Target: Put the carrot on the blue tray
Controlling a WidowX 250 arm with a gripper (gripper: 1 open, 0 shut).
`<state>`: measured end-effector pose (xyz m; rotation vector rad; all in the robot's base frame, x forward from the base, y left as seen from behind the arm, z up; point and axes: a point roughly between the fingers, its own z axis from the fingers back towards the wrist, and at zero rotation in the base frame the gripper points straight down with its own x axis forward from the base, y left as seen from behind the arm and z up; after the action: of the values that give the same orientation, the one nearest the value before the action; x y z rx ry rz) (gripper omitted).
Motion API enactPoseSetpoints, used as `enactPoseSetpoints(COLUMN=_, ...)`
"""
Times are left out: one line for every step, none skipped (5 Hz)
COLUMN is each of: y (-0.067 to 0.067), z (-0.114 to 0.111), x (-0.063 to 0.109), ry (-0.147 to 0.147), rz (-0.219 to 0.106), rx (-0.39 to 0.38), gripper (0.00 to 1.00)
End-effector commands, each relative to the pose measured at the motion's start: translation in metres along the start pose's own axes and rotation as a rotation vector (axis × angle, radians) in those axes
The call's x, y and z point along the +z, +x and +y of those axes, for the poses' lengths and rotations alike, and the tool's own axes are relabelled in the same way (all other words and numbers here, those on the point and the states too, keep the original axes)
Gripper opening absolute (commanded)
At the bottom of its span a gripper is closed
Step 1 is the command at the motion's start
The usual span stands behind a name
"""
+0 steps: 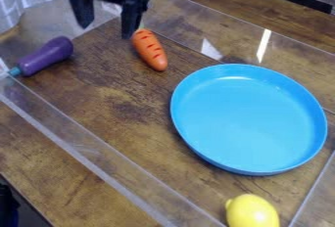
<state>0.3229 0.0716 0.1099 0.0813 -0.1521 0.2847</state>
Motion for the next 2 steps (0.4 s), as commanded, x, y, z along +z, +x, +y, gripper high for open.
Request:
enactPoseSetpoints(y=0.018, z=0.002, x=-0.008, ry=0.000, rz=-0.048, rx=0.090, gripper=1.00)
enactPoseSetpoints(y=0.030, z=0.001, x=-0.009, ry=0.002, rz=-0.059, rx=0.196, gripper=1.00)
